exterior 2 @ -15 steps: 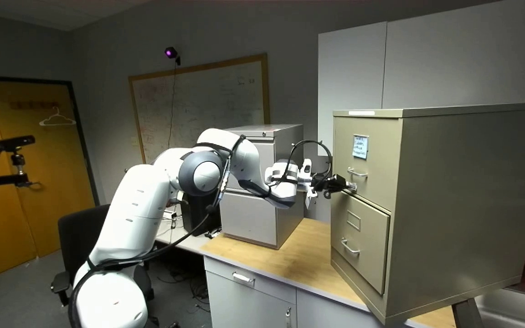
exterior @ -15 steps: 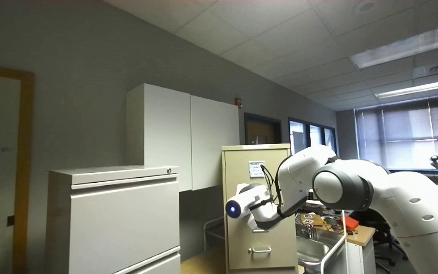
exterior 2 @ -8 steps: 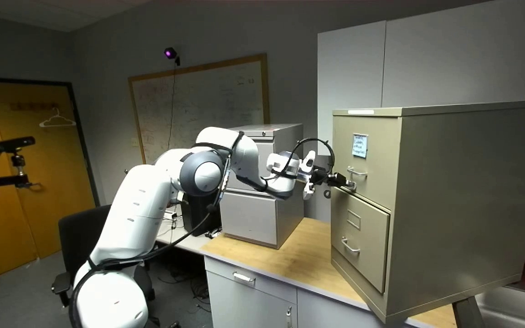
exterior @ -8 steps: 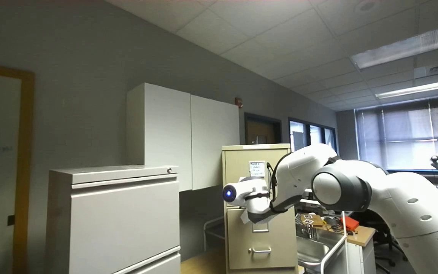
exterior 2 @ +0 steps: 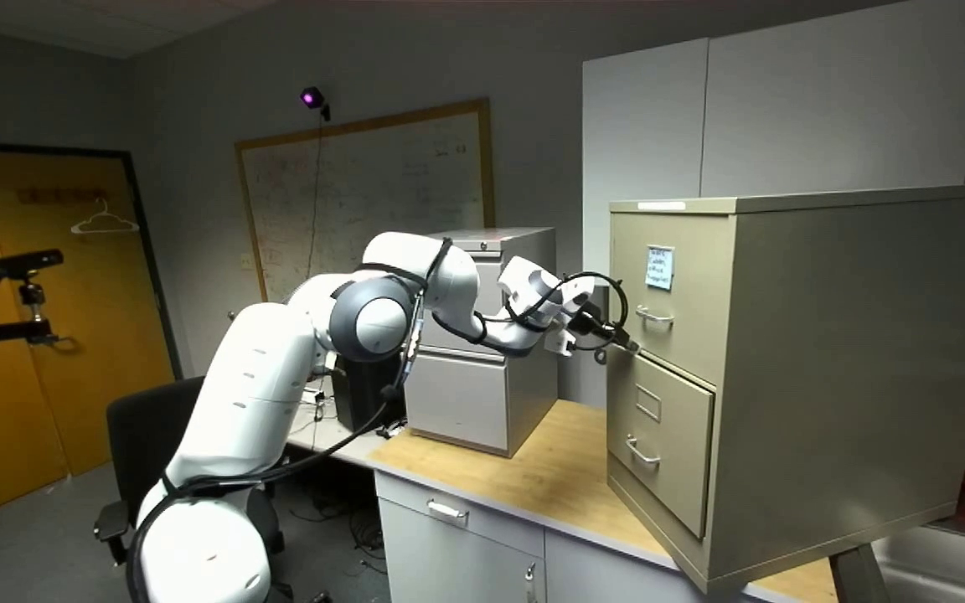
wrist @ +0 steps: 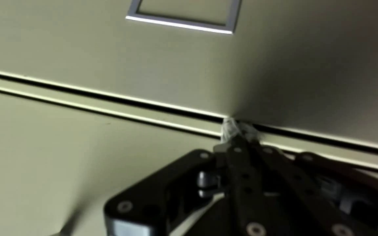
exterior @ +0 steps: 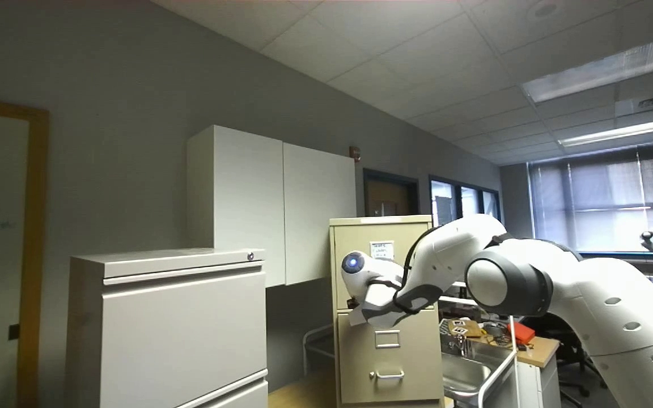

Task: Close the bottom drawer of the right cabinet

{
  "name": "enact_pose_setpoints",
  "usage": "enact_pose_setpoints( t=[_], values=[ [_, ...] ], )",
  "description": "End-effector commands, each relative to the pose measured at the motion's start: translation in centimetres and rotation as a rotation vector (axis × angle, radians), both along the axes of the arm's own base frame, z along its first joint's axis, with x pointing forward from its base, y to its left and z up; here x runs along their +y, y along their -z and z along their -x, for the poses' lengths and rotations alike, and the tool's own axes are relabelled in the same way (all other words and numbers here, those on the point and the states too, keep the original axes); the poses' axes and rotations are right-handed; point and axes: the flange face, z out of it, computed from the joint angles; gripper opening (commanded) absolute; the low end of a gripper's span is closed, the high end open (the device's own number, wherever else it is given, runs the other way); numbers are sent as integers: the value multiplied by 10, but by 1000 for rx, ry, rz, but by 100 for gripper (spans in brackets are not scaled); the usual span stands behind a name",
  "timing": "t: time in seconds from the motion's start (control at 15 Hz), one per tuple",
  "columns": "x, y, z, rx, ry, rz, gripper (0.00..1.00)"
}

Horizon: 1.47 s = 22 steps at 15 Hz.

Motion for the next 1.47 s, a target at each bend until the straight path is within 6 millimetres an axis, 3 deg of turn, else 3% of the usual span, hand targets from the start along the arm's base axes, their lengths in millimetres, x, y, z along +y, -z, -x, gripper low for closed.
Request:
enact_pose_setpoints(
  t=[0.0, 0.27, 0.67, 0.87, 1.0, 1.2, 1.4],
  values=[
    [11, 45, -5, 12, -76, -152, 0],
    [14, 48, -1, -5, -111, -251, 0],
    [48, 56, 32, -67, -198, -366, 0],
    [82, 118, 48, 35, -230, -497, 0],
    [93, 153, 52, 131, -233, -589, 0],
    [84, 172, 46, 266, -242, -604, 0],
    [52, 155, 29, 274, -282, -471, 0]
  ],
)
